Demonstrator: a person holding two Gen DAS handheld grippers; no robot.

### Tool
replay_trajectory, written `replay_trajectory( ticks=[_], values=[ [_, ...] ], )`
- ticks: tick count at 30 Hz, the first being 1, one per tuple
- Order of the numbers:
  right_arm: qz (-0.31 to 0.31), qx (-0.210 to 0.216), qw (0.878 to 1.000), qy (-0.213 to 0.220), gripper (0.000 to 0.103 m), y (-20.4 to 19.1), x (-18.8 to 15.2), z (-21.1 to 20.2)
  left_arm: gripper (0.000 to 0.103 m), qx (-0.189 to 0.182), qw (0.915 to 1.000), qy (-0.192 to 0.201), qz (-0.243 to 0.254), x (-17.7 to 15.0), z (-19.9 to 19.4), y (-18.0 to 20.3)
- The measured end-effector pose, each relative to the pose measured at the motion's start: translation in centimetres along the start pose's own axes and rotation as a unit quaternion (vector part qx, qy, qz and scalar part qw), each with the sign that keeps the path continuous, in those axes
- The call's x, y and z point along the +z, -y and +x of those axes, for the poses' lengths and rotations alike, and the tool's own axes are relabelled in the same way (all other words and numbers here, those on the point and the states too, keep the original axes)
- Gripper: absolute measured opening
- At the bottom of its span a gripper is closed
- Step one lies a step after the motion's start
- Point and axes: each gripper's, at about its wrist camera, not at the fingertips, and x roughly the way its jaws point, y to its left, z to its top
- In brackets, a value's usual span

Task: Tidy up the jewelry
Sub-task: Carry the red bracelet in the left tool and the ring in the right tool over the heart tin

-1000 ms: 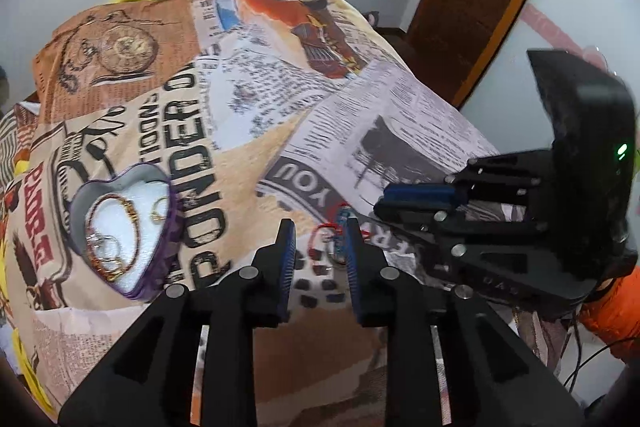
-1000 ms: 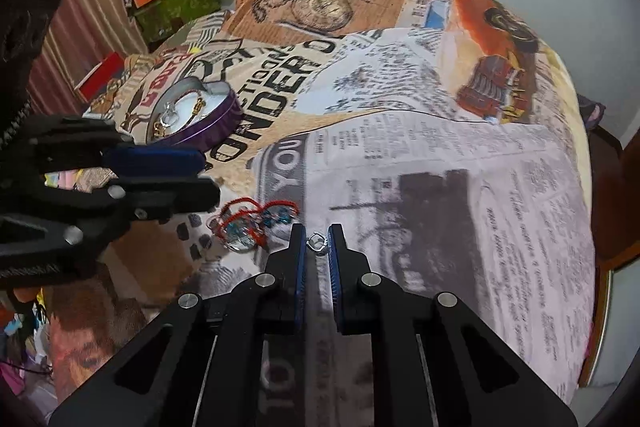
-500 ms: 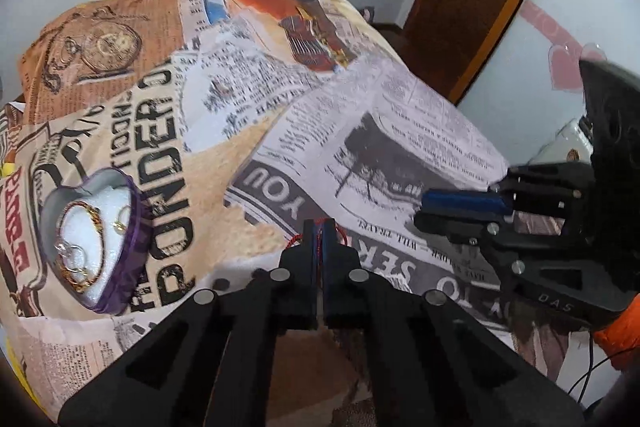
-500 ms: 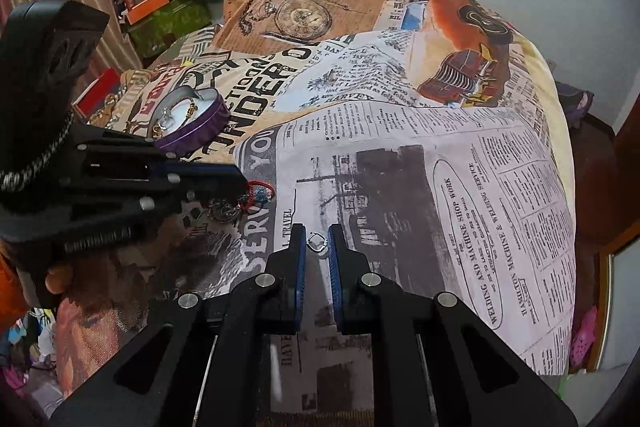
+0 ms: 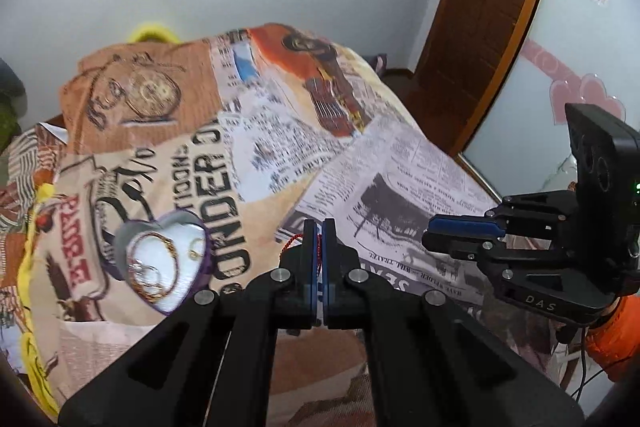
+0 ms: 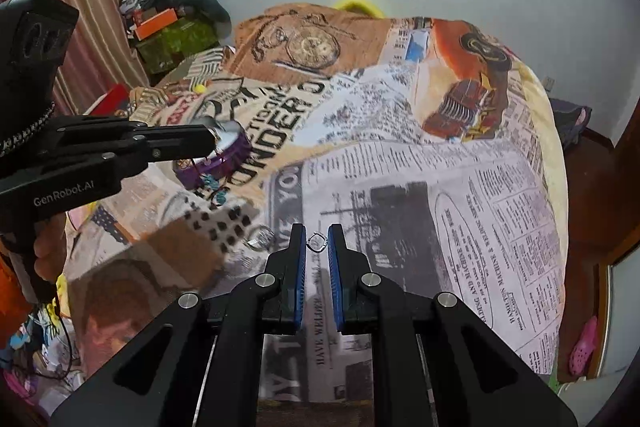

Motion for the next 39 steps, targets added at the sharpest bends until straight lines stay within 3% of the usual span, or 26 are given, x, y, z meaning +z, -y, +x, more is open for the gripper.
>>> replay_trajectory(
  ticks=[9,19,28,39],
  values=[
    [-0.018,0.009,0.999,0.028,0.01,-3.0,2.0,-1.0,0.0,0.023,0.999,0.037,-0.009,0.3,-4.1,-2.1],
    [-0.033,0.037,0.998,0.041,0.01,-6.6,4.4,0.2,0.0,0.039,0.9973,0.058,-0.022,0.4,-5.9,-5.1],
    [-0.039,0.06,0.997,0.024,0.01,-8.5,6.3,4.2,0.0,0.047,0.9966,0.052,-0.043,0.1,-4.7,-8.7],
    [-0.049,0.066,0.996,-0.029,0.01,-9.4,8.2,10.2,0.0,0.039,0.9966,0.02,-0.07,-0.4,-1.0,-12.6]
  ],
)
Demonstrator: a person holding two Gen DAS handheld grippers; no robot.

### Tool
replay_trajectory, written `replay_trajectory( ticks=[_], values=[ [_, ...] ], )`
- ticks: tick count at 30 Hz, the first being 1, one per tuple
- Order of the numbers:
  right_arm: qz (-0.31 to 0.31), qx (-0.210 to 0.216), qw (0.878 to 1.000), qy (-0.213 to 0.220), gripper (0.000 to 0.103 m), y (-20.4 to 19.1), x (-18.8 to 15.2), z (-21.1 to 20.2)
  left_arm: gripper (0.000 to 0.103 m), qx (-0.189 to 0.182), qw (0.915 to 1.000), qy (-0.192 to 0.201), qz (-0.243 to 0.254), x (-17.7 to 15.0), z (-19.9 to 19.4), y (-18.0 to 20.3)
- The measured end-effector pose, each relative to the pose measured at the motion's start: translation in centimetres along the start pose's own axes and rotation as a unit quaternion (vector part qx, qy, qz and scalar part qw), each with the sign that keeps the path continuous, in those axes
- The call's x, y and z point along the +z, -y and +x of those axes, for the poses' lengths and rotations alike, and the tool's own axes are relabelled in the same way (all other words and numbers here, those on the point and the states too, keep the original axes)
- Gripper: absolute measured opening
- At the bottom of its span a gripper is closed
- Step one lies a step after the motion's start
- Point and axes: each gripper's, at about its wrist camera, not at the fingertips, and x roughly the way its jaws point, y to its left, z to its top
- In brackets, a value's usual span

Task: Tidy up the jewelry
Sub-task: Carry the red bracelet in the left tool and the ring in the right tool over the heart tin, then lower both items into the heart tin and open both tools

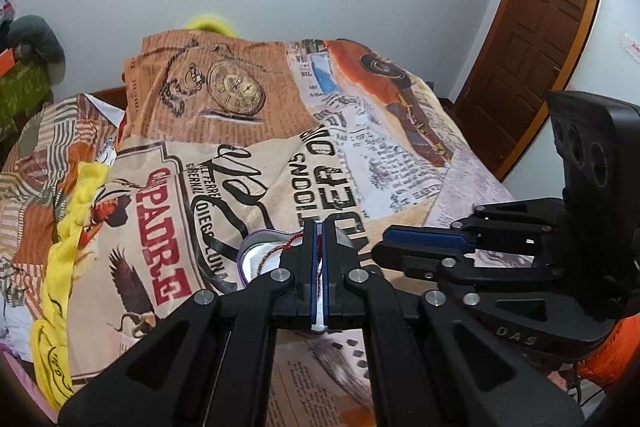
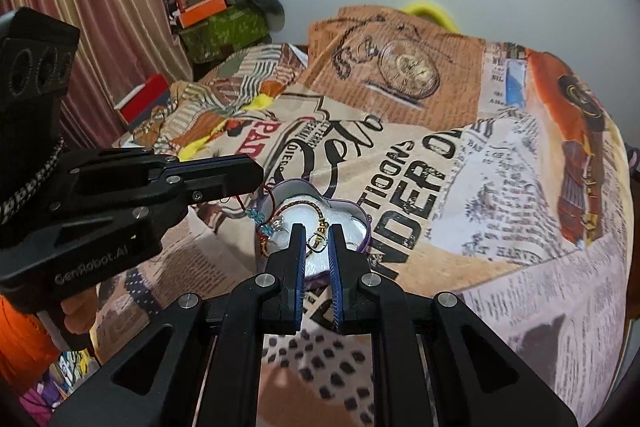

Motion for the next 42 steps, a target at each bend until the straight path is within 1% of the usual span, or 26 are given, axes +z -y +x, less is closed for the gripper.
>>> replay_trajectory(
  ticks=[5,12,19,24,29,30,33,35,38,40,42],
  values=[
    [-0.011,-0.006,0.999,-0.029,0.01,0.0,0.5,2.4,0.0,0.003,0.9999,-0.013,0.001,0.0,1.6,-0.8],
    [-0.023,-0.015,0.998,-0.058,0.01,0.2,0.6,4.6,0.0,0.005,0.9997,-0.023,-0.003,-0.4,3.2,-1.6],
    [-0.029,-0.017,0.997,-0.065,0.01,0.2,0.6,5.4,0.0,0.004,0.9993,-0.037,-0.008,-0.9,4.1,-2.2],
    [-0.036,-0.02,0.997,-0.067,0.01,-0.1,0.5,5.8,0.0,0.008,0.9991,-0.039,-0.01,-1.1,4.1,-2.3],
    [-0.049,-0.025,0.996,-0.068,0.01,-0.6,0.6,5.7,0.002,0.015,0.9991,-0.039,-0.01,-0.9,3.5,-2.2],
    [-0.051,-0.026,0.996,-0.069,0.01,-0.7,0.6,5.7,0.006,0.018,0.9991,-0.038,-0.01,-0.9,3.3,-2.2],
    [-0.054,-0.032,0.996,-0.067,0.015,-0.9,0.7,5.4,0.012,0.023,0.9992,-0.031,-0.009,-0.8,2.4,-2.1],
    [-0.055,-0.038,0.996,-0.061,0.023,-1.1,0.8,4.9,0.013,0.028,0.9992,-0.027,-0.009,-0.7,1.7,-2.0],
    [-0.057,-0.045,0.996,-0.049,0.031,-1.3,0.7,3.9,0.015,0.031,0.9993,-0.02,-0.011,-0.6,0.7,-2.0],
    [-0.056,-0.049,0.996,-0.043,0.032,-1.4,0.7,3.2,0.022,0.038,0.9992,-0.013,-0.01,-0.5,-0.2,-1.9],
    [-0.054,-0.051,0.997,-0.038,0.032,-1.4,0.7,2.5,0.025,0.046,0.9989,-0.004,-0.004,-0.4,-1.1,-1.5]
  ],
)
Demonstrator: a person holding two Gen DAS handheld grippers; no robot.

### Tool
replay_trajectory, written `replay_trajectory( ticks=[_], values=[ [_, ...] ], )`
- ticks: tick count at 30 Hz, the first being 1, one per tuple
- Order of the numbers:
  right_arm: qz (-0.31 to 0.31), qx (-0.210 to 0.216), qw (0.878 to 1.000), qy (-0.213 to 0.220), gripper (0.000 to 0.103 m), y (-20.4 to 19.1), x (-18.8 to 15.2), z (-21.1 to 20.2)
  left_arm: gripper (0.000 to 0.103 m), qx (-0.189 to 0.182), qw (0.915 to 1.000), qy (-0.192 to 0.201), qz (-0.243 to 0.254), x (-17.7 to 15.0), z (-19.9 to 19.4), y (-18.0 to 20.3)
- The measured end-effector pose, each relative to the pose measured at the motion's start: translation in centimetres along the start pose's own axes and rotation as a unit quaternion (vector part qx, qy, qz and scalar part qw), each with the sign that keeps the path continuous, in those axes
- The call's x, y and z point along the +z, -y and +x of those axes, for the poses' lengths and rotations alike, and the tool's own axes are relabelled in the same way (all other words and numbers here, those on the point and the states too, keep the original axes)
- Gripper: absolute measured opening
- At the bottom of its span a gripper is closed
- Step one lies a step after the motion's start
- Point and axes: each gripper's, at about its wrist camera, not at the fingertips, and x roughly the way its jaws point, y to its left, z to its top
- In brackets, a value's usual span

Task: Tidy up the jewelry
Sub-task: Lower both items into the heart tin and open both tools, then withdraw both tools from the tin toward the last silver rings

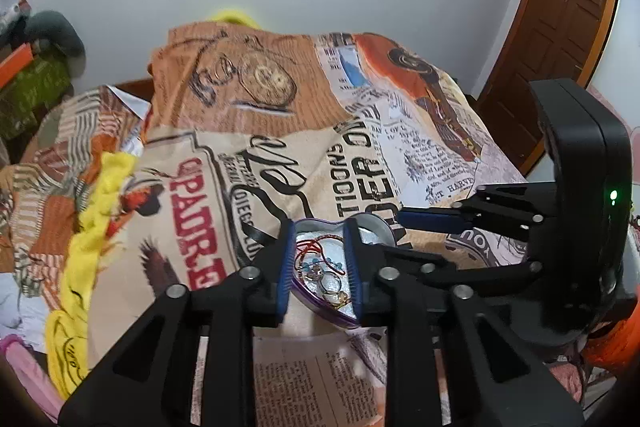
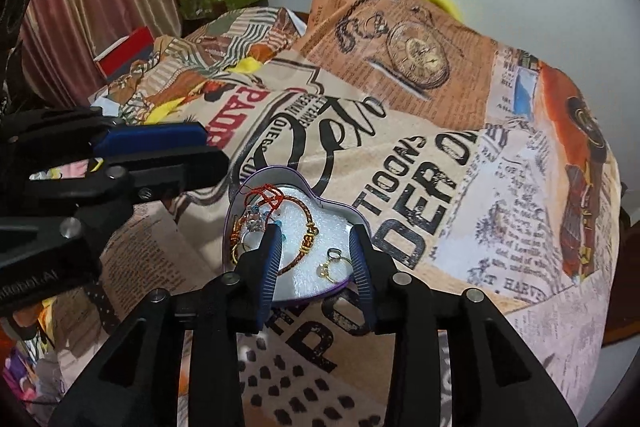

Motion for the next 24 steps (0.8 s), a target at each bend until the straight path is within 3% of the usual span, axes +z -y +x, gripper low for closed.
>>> replay_trajectory(
  ticks=[10,17,24],
  values=[
    [0.018,-0.028,0.998,0.045,0.032,1.5,-1.0,-5.8,0.026,0.0,0.9996,0.017,0.021,0.1,-3.6,2.1],
    [0.044,-0.039,0.995,0.075,0.032,3.4,-2.9,-10.1,0.032,-0.016,0.9989,0.021,0.038,-0.2,-5.0,4.8],
    [0.055,-0.049,0.996,0.056,0.032,5.1,-6.1,-10.5,0.033,-0.037,0.9975,0.0,0.06,-1.4,-4.0,7.8]
  ],
)
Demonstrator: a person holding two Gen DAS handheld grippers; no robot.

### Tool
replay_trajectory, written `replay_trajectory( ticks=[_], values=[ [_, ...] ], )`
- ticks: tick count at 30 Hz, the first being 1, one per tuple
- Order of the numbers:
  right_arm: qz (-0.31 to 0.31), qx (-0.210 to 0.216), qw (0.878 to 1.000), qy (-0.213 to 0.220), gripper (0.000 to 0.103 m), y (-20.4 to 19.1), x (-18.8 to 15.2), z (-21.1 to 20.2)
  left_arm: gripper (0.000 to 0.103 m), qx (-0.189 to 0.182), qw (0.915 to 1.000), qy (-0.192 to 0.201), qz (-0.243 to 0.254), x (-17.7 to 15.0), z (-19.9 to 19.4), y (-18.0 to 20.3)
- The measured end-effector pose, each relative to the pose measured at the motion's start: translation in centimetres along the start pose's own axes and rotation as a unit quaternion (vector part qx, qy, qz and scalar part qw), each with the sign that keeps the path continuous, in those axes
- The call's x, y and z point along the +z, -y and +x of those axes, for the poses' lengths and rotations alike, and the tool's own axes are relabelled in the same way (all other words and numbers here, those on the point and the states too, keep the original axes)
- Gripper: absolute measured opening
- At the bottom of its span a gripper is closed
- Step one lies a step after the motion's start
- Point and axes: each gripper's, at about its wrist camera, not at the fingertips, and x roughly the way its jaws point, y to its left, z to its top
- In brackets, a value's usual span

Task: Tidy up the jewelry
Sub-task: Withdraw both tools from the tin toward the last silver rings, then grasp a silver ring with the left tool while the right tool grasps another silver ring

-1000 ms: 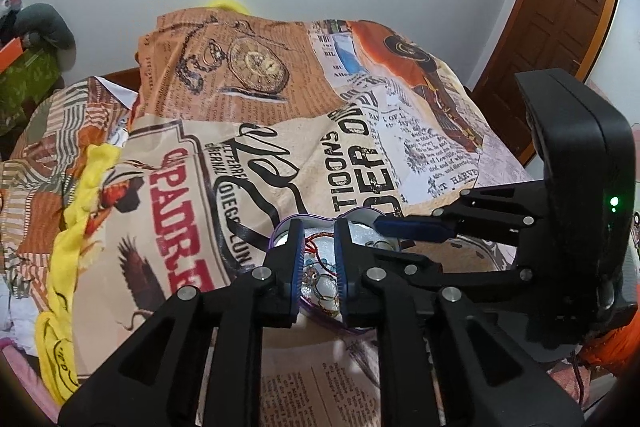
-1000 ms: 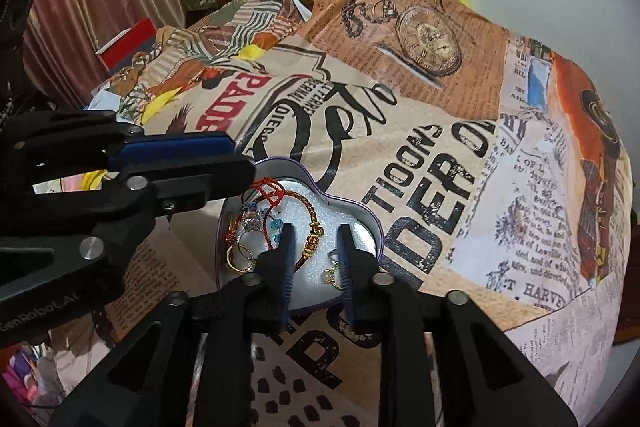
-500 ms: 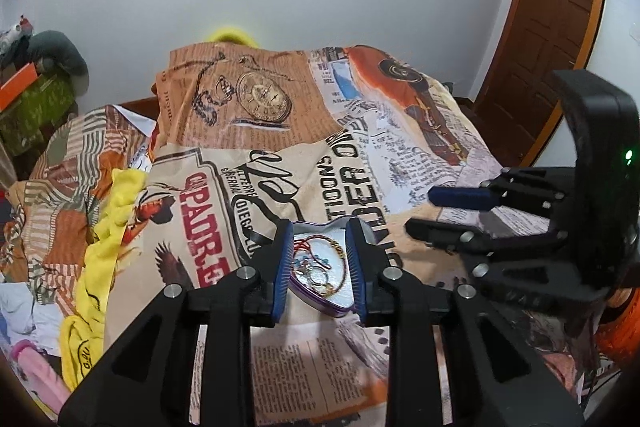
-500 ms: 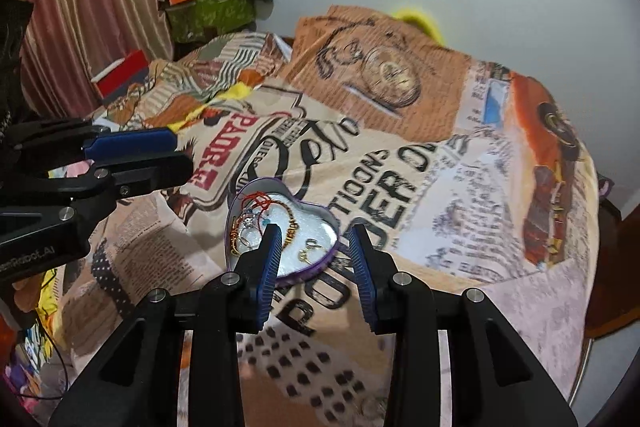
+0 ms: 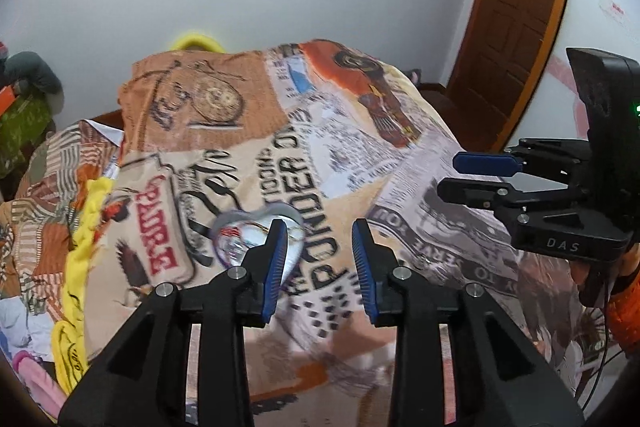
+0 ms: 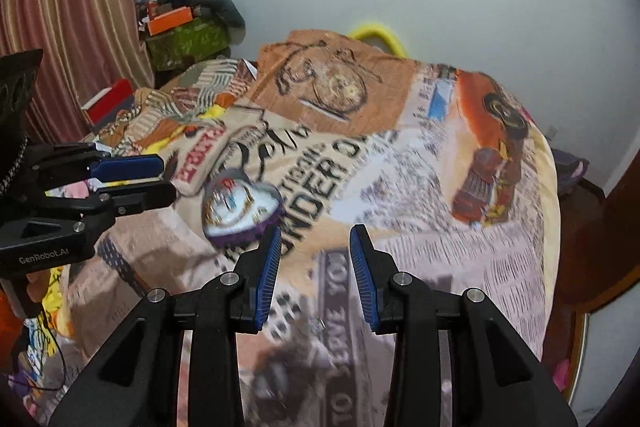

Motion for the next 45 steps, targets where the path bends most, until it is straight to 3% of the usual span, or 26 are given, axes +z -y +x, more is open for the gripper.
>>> replay_trajectory(
  ticks=[14,20,26,30,32,34,38,45],
  values=[
    [0.044,-0.006,0.998,-0.051,0.032,4.5,-5.7,1.1,0.033,-0.042,0.9943,-0.093,0.033,-3.2,6.9,5.3],
    [0.048,-0.001,0.997,-0.054,0.032,4.9,-6.6,1.4,0.033,-0.044,0.9928,-0.101,0.048,-3.8,8.4,6.5],
    [0.053,0.011,0.997,-0.057,0.032,5.1,-6.9,1.7,0.029,-0.08,0.9889,-0.119,0.037,-3.8,9.5,7.1],
    [0.056,0.016,0.997,-0.057,0.032,5.1,-7.0,1.8,0.028,-0.078,0.9888,-0.122,0.037,-4.4,10.0,7.3],
    [0.056,0.016,0.997,-0.057,0.032,5.0,-7.1,1.8,0.026,-0.081,0.9886,-0.124,0.027,-4.6,10.2,7.2],
    [0.055,0.016,0.997,-0.057,0.032,5.0,-7.1,1.8,0.014,-0.079,0.9888,-0.125,0.021,-4.7,10.3,7.0],
    [0.06,0.019,0.996,-0.057,0.032,5.0,-7.2,1.9,0.002,-0.077,0.9889,-0.126,0.016,-4.9,10.4,6.7],
    [0.048,0.031,0.997,-0.059,0.032,3.9,-7.1,1.6,0.001,-0.061,0.9916,-0.108,0.036,-4.9,9.5,7.3]
  ],
)
